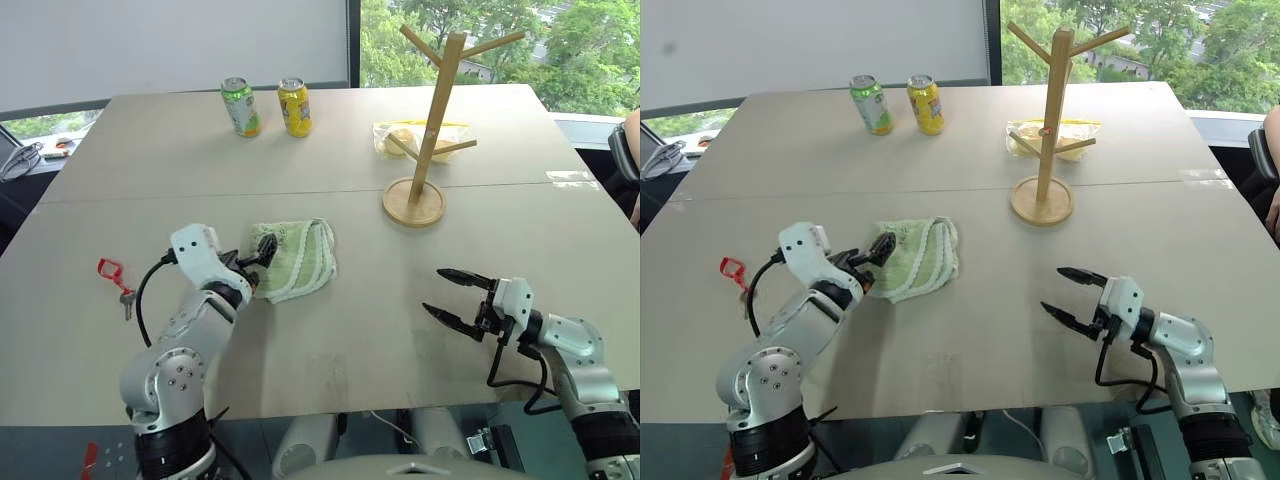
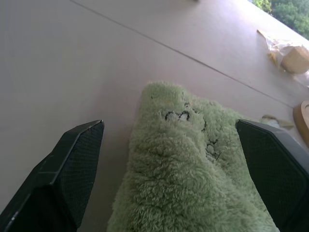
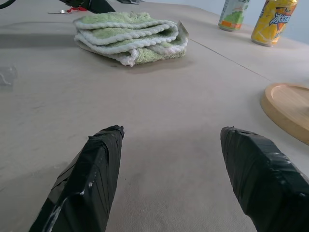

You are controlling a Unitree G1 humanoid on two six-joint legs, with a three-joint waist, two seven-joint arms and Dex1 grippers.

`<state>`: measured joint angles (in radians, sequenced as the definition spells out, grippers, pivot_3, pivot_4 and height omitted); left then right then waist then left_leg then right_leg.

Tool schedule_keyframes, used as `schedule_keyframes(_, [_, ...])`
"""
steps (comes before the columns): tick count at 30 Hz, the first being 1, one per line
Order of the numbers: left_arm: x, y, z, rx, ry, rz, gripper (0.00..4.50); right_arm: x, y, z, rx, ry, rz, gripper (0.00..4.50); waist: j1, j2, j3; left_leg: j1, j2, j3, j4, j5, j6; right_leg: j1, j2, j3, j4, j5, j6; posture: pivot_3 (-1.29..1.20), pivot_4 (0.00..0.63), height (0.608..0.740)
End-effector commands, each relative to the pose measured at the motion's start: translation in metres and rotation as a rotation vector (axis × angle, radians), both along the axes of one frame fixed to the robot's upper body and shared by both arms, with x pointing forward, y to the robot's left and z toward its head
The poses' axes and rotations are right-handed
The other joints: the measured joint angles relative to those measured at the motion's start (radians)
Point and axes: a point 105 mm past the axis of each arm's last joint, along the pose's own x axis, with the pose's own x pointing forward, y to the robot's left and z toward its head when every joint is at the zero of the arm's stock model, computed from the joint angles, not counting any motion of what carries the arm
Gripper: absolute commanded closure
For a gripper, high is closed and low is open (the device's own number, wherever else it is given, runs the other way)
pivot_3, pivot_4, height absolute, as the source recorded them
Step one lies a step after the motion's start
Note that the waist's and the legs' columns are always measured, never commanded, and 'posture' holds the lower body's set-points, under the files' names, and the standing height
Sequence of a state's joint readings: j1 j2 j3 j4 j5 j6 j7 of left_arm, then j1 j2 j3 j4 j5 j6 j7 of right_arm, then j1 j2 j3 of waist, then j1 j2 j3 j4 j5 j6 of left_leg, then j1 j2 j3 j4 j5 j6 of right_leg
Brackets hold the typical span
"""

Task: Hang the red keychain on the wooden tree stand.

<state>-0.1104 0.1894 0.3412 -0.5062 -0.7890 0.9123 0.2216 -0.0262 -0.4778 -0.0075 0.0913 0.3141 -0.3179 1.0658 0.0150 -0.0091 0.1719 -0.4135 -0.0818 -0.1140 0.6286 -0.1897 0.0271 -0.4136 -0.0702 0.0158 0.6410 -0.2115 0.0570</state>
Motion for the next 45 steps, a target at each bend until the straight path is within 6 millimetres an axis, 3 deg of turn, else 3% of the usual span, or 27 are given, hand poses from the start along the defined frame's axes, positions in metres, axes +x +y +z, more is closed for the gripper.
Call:
schedule_keyframes(1, [0.004, -0.008, 0.001, 0.019, 0.013, -0.037, 0.0, 0.002, -0.001, 0.013, 0.003, -0.067, -0.012, 1.07, 0.0, 0.0, 0.0, 0.0, 0.0, 0.0, 0.0, 0.0, 0.0, 0.0, 0.0, 0.0, 0.0, 0.0, 0.0, 0.0, 0.15, 0.74])
schedule_keyframes(9, [0.001, -0.012, -0.021, 0.083, 0.169, -0.058, 0.0, 0.007, -0.002, 0.017, 0.017, -0.072, -0.031, 1.07, 0.0, 0.0, 0.0, 0.0, 0.0, 0.0, 0.0, 0.0, 0.0, 0.0, 0.0, 0.0, 0.0, 0.0, 0.0, 0.0, 0.15, 0.74])
schedule_keyframes(15, [0.006, -0.011, -0.017, 0.076, 0.175, -0.046, 0.0, 0.009, -0.002, 0.019, 0.025, -0.077, -0.044, 1.07, 0.0, 0.0, 0.0, 0.0, 0.0, 0.0, 0.0, 0.0, 0.0, 0.0, 0.0, 0.0, 0.0, 0.0, 0.0, 0.0, 0.15, 0.74])
schedule_keyframes(19, [0.008, -0.012, -0.013, 0.063, 0.154, -0.042, 1.27, 0.008, -0.003, 0.019, 0.026, -0.078, -0.053, 1.02, 0.0, 0.0, 0.0, 0.0, 0.0, 0.0, 0.0, 0.0, 0.0, 0.0, 0.0, 0.0, 0.0, 0.0, 0.0, 0.0, 0.15, 0.74])
schedule_keyframes(26, [0.014, -0.01, -0.006, 0.067, 0.123, -0.022, 4.49, 0.007, -0.004, 0.02, 0.027, -0.082, -0.068, 1.02, 0.0, 0.0, 0.0, 0.0, 0.0, 0.0, 0.0, 0.0, 0.0, 0.0, 0.0, 0.0, 0.0, 0.0, 0.0, 0.0, 0.15, 0.74])
schedule_keyframes(29, [0.019, -0.006, 0.0, 0.079, 0.088, 0.016, 4.49, 0.007, -0.005, 0.022, 0.027, -0.085, -0.073, 1.02, 0.0, 0.0, 0.0, 0.0, 0.0, 0.0, 0.0, 0.0, 0.0, 0.0, 0.0, 0.0, 0.0, 0.0, 0.0, 0.0, 0.15, 0.74])
schedule_keyframes(34, [0.034, 0.031, 0.051, 0.067, -0.154, 0.238, 4.49, 0.009, -0.006, 0.024, 0.029, -0.087, -0.082, 1.02, 0.0, -0.002, 0.001, 0.0, 0.0, 0.0, 0.0, 0.0, 0.0, 0.0, 0.0, 0.0, 0.0, 0.0, 0.0, 0.0, 0.15, 0.74])
schedule_keyframes(37, [0.037, 0.074, 0.071, 0.09, -0.251, 0.435, 4.49, 0.011, -0.006, 0.027, 0.028, -0.095, -0.083, 1.02, 0.001, -0.002, 0.001, 0.0, 0.0, 0.0, 0.0, 0.0, 0.0, 0.0, 0.0, 0.0, 0.0, 0.0, 0.0, 0.0, 0.15, 0.74])
schedule_keyframes(42, [0.044, 0.137, 0.077, 0.116, -0.301, 0.658, 4.49, 0.014, -0.001, 0.035, 0.024, -0.102, -0.071, 1.02, 0.0, -0.002, 0.001, 0.0, 0.0, 0.001, 0.0, 0.0, 0.0, 0.0, 0.0, 0.001, 0.0, 0.002, 0.003, 0.0, 0.15, 0.74])
schedule_keyframes(45, [0.049, 0.159, 0.074, 0.123, -0.315, 0.73, 4.49, 0.015, 0.002, 0.037, 0.025, -0.099, -0.066, 1.02, 0.003, -0.003, 0.001, -0.001, -0.001, 0.0, 0.001, 0.0, 0.0, 0.0, 0.0, 0.0, 0.0, 0.003, 0.003, 0.0, 0.15, 0.74])
